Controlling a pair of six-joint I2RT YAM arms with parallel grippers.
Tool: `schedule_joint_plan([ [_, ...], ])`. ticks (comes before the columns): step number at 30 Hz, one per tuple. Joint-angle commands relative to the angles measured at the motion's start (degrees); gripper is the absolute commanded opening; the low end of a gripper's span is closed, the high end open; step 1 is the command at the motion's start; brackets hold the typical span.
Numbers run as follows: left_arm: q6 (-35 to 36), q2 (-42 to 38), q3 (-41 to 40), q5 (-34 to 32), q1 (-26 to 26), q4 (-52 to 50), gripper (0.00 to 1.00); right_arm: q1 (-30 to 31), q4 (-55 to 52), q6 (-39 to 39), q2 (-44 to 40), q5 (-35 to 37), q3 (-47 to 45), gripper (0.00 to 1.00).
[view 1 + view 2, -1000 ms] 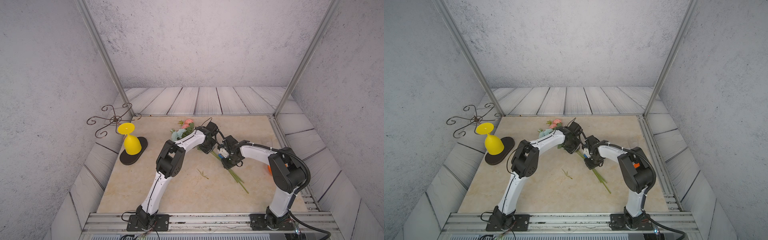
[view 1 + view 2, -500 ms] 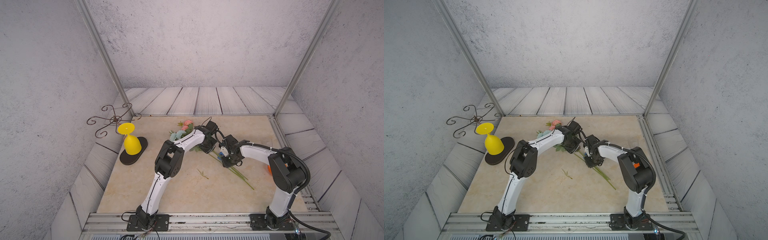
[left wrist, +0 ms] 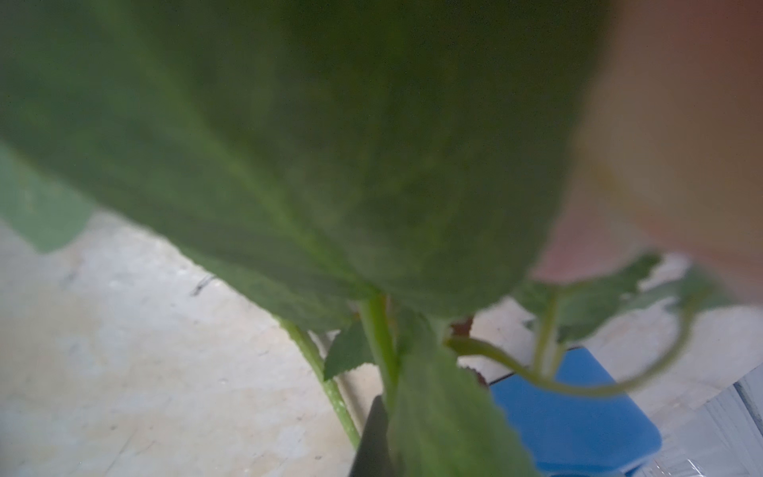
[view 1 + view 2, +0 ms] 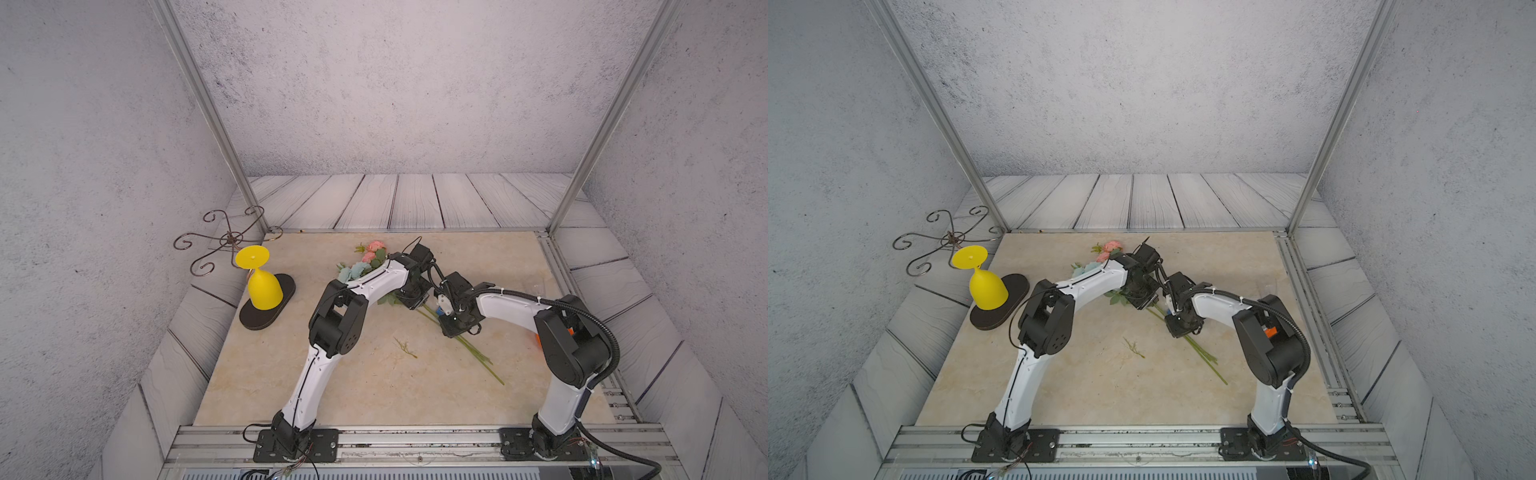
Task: Wrap bouquets with tape
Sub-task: Gather the flowers at the center of the board.
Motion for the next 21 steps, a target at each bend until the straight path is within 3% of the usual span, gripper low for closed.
schedule_joint_plan([
  [1,1.03,-2.06,-0.93,-0.07,0.0,-4.5,0.0,0.82,-1.55,2.64,4.98,2.87,-0.73,0.22],
  [8,1.81,-2.17,-2.61,0.26,0.18,-5.26,0.0,0.82,-1.2,2.82,3.81,4.27,-1.12,0.0],
  [19,6.85,-1.21,-2.01,-1.86,0.51,-8.95,0.0,-0.93,-3.93,0.01,-0.83,-7.79,5.31,0.0],
  [21,7.38,-1.41,-2.54,-1.81,0.59,-9.01,0.08,-0.86,-4.25,-0.25,-1.24,-6.8,5.58,0.0],
])
